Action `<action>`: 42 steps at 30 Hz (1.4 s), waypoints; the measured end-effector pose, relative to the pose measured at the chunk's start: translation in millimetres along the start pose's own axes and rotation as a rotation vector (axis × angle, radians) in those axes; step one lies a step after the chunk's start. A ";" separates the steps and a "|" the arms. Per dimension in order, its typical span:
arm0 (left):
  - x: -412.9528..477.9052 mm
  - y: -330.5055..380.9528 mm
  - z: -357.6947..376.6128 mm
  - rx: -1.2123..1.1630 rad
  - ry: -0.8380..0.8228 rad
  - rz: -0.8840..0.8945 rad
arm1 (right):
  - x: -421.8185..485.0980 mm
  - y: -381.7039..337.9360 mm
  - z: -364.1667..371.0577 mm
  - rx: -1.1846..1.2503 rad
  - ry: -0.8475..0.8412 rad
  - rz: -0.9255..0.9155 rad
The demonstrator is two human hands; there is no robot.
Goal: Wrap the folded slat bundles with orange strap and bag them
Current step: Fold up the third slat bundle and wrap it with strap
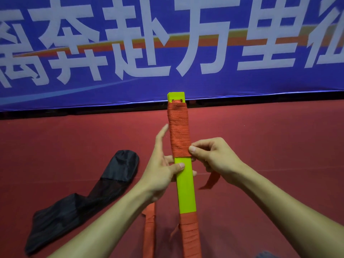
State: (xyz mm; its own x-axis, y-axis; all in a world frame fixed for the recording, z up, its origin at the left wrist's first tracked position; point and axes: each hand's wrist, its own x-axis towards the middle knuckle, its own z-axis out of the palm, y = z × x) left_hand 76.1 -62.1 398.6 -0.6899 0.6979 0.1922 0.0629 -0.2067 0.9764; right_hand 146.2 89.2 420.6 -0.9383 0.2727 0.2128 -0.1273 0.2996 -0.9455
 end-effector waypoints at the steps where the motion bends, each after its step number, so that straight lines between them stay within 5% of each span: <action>1: -0.9 0.8 0.4 0.001 -0.002 0.017 | -0.2 -0.5 1.3 0.006 0.002 0.016; 5: -2.9 3.5 2.3 0.103 -0.004 0.061 | -0.8 0.2 8.2 -0.005 0.093 0.035; 12: -4.2 4.9 -0.8 0.632 0.225 0.144 | -5.6 -6.6 22.4 -0.029 0.129 -0.034; 42: -1.8 -2.6 -31.4 0.597 0.188 0.076 | -0.9 6.5 -21.6 0.043 -0.177 0.116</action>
State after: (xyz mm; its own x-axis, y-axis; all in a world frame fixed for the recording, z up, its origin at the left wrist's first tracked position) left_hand 54.6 -84.3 392.6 -0.7793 0.5523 0.2960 0.4712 0.2052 0.8578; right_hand 153.1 110.6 419.6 -0.9887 0.1375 0.0589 -0.0252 0.2350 -0.9717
